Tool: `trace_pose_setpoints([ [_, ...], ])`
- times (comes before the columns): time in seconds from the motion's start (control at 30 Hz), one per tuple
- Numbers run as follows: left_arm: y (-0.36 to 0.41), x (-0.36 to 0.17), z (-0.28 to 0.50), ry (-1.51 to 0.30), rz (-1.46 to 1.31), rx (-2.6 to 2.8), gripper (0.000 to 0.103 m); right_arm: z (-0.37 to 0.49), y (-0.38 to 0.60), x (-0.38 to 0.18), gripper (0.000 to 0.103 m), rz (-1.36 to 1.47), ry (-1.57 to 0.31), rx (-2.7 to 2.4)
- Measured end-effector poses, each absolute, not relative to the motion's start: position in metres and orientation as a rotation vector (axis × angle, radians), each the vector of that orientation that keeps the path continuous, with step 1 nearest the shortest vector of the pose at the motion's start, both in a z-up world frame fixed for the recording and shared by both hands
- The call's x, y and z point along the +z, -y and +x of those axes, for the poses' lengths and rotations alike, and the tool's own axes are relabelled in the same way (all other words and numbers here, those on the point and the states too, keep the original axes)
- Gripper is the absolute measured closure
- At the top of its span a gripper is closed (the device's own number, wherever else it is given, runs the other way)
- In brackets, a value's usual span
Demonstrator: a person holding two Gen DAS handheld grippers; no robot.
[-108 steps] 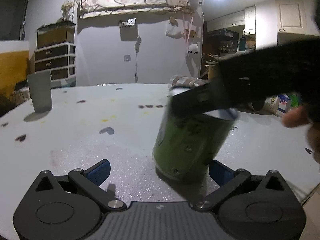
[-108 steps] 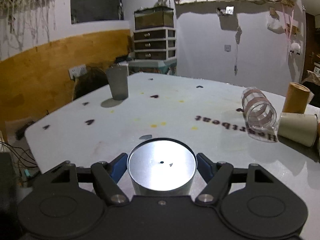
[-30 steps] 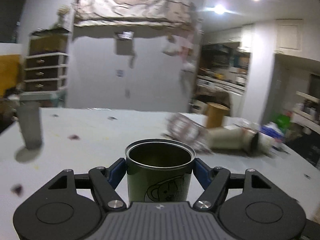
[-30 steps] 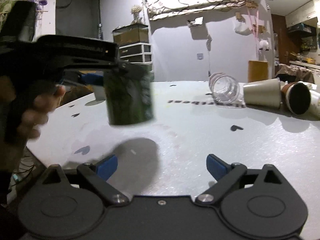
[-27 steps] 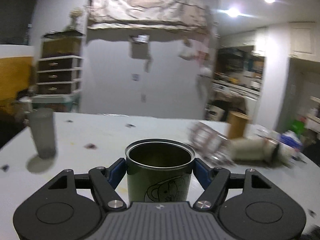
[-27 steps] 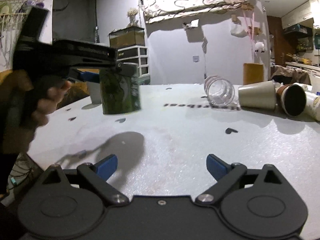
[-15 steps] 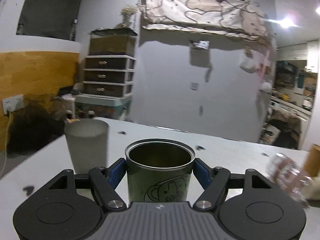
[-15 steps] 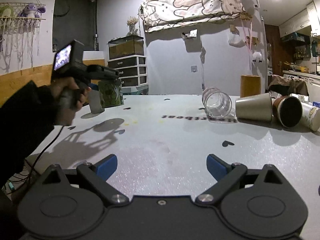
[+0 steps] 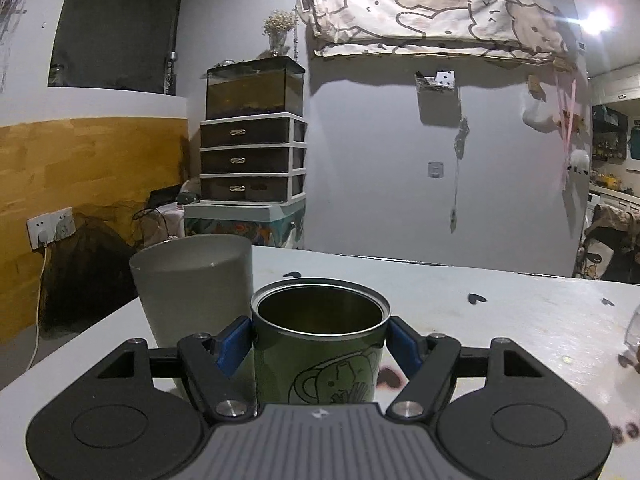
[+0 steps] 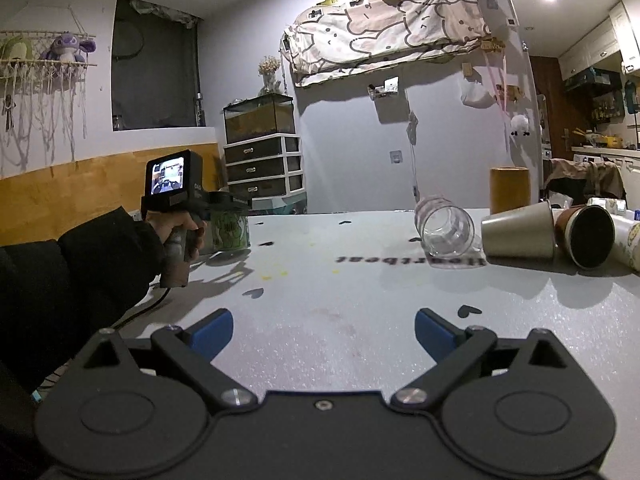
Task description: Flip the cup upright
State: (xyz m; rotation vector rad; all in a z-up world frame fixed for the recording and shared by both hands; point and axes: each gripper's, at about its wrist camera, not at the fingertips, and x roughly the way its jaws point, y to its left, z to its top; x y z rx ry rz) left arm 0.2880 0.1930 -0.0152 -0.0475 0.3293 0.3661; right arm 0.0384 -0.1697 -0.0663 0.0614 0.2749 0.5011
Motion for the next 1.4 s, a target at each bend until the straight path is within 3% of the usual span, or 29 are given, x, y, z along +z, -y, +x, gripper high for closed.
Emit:
trace_pose_setpoints([
  [0.27,-0.198,-0.022,0.288,-0.347,-0.102,0.387,0.028,0.038,0.171,-0.066,0.004,0.074,-0.276,0.495],
  [0.37,-0.199,-0.019,0.281,-0.364,-0.149,0.369,0.008,0.039,0.172,-0.065,0.004,0.074,-0.276,0.492],
  [0.53,-0.186,-0.01,0.249,-0.369,-0.119,0.287,0.007,0.038,0.174,-0.06,0.004,0.073,-0.255,0.484],
  [0.67,-0.166,0.003,0.202,-0.337,-0.059,0.214,0.0,0.041,0.175,-0.054,0.005,0.07,-0.232,0.482],
  [1.07,-0.116,0.022,0.072,-0.232,-0.012,0.168,0.0,0.05,0.166,-0.031,0.005,0.036,-0.174,0.474],
  [1.4,-0.083,-0.001,0.009,-0.264,-0.016,0.153,0.0,0.058,0.153,-0.03,0.004,-0.02,-0.183,0.481],
])
